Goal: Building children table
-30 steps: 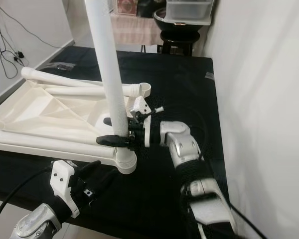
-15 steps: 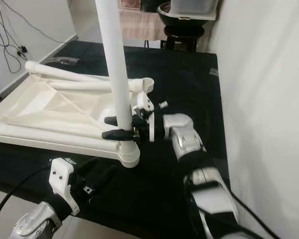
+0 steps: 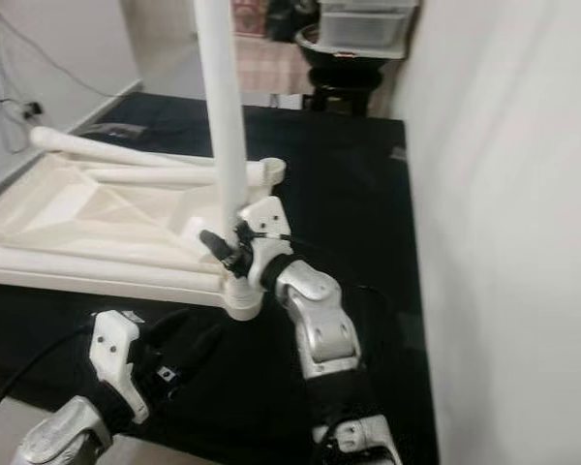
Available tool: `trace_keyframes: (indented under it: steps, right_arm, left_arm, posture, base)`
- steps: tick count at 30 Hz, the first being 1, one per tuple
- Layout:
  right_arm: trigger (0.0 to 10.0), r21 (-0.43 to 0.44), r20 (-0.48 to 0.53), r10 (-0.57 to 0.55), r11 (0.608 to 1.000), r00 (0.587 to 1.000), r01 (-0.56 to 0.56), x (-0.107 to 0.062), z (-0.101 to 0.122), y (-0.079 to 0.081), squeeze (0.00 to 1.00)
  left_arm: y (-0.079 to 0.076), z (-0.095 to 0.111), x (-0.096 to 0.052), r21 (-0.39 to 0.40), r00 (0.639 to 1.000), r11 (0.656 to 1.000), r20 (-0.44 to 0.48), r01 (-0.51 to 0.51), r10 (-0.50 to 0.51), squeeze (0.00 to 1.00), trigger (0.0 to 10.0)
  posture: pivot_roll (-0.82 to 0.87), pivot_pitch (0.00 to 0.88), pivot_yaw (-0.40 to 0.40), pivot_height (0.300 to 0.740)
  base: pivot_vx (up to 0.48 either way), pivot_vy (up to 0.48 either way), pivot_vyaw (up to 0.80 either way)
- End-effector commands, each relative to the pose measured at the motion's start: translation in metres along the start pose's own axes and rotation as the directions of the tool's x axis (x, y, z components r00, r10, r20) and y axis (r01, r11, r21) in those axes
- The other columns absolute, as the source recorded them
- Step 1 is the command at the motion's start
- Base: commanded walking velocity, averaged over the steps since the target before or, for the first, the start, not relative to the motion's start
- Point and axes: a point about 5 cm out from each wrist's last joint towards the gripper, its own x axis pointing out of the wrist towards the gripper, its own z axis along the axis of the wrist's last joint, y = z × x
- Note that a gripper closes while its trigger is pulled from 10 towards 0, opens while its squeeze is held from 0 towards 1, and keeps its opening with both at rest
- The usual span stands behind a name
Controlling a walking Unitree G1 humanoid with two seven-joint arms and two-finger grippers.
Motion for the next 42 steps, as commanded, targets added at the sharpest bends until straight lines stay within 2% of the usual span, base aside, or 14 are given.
trace_keyframes:
  steps: [1,7,8,14,19,20,25,30,34,36,37,38,40,42]
  right_arm:
    - [10.0,0.097,-0.151,0.017,0.995,0.988,-0.003,-0.008,-0.035,0.002,1.0]
    - [10.0,0.091,-0.049,0.348,0.935,0.936,-0.343,-0.011,-0.016,0.012,1.0]
    - [10.0,0.068,-0.027,0.473,0.88,0.88,-0.471,-0.013,-0.009,0.011,0.0]
    - [10.0,0.018,-0.016,0.692,0.722,0.721,-0.692,-0.019,0.006,-0.006,0.0]
    - [10.0,0.052,-0.035,0.736,0.677,0.676,-0.734,-0.013,0.011,-0.021,0.0]
    - [0.4,0.081,-0.033,0.748,0.663,0.663,-0.744,-0.009,0.013,-0.025,0.0]
    - [0.0,0.117,-0.026,0.76,0.647,0.649,-0.753,-0.006,0.011,-0.027,0.0]
    - [0.0,0.105,-0.031,0.758,0.651,0.652,-0.752,-0.01,0.006,-0.028,0.0]
    - [0.0,0.043,-0.069,0.586,0.811,0.808,-0.584,-0.022,-0.005,-0.037,0.0]
    - [0.0,0.039,-0.073,0.567,0.824,0.821,-0.565,-0.023,-0.006,-0.037,0.0]
    - [0.0,0.02,-0.039,0.092,0.996,0.995,-0.092,-0.006,-0.012,-0.041,0.0]
    - [0.0,0.036,-0.029,-0.287,0.957,0.958,0.288,-0.003,-0.016,-0.046,0.0]
    - [0.0,-0.01,-0.116,-0.19,0.982,0.975,0.19,-0.012,-0.033,-0.013,0.0]
    - [0.0,0.033,-0.092,-0.183,0.982,0.979,0.187,-0.016,-0.025,-0.007,0.0]
  left_arm:
    - [0.003,-0.004,-0.002,-0.008,1.0,1.0,-0.01,-0.026,0.026,0.0,10.0]
    - [0.003,-0.005,0.0,-0.01,1.0,1.0,-0.013,-0.019,0.019,0.0,10.0]
    - [0.002,-0.005,0.001,-0.011,1.0,1.0,-0.014,-0.015,0.015,0.0,10.0]
    - [0.001,-0.006,0.002,-0.014,1.0,1.0,-0.016,-0.007,0.007,0.0,10.0]
    - [0.001,-0.007,0.001,-0.016,1.0,1.0,-0.014,-0.01,0.01,0.0,10.0]
    - [0.0,-0.006,0.001,-0.017,1.0,1.0,-0.014,-0.01,0.01,0.0,10.0]
    - [-0.001,-0.006,0.001,-0.019,1.0,1.0,-0.014,-0.012,0.012,0.0,10.0]
    - [-0.002,-0.005,0.001,-0.02,1.0,1.0,-0.011,-0.015,0.015,0.0,10.0]
    - [-0.003,-0.004,0.0,-0.031,1.0,0.999,-0.006,-0.01,0.01,0.0,10.0]
    - [-0.003,-0.003,0.0,-0.032,1.0,0.999,-0.006,-0.01,0.009,0.0,10.0]
    - [-0.002,-0.004,-0.001,-0.03,1.0,1.0,-0.007,-0.009,0.009,0.0,10.0]
    - [-0.002,-0.004,-0.002,-0.028,1.0,1.0,-0.008,-0.01,0.009,0.0,10.0]
    - [-0.001,-0.002,-0.002,-0.031,1.0,0.999,-0.007,-0.009,0.009,0.0,10.0]
    - [0.001,-0.003,-0.003,-0.028,1.0,1.0,-0.011,-0.01,0.009,0.0,10.0]
  posture:
    - [0.01,0.09,-0.015,0.74]
    - [0.01,0.072,-0.016,0.74]
    - [0.01,0.069,-0.016,0.74]
    - [0.02,0.062,-0.023,0.74]
    - [0.03,0.065,-0.02,0.74]
    - [0.03,0.068,-0.024,0.74]
    - [0.04,0.075,-0.024,0.74]
    - [0.03,0.085,-0.025,0.74]
    - [0.01,0.109,-0.024,0.74]
    - [0.01,0.109,-0.024,0.74]
    - [0.01,0.115,-0.028,0.74]
    - [0.0,0.115,-0.026,0.74]
    - [0.01,0.13,-0.02,0.74]
    - [-0.02,0.128,0.001,0.74]
  base:
    - [0.0,0.0,0.0]
    - [0.0,0.0,0.0]
    - [0.0,0.0,0.0]
    - [0.0,0.0,0.0]
    - [0.0,0.0,0.0]
    - [0.0,0.0,0.0]
    - [0.0,0.0,0.0]
    - [0.0,0.0,0.0]
    - [0.0,0.0,0.0]
    - [0.0,0.0,0.0]
    - [0.0,0.0,0.0]
    - [0.0,0.0,0.0]
    - [0.0,0.0,0.0]
    - [0.0,0.0,0.0]
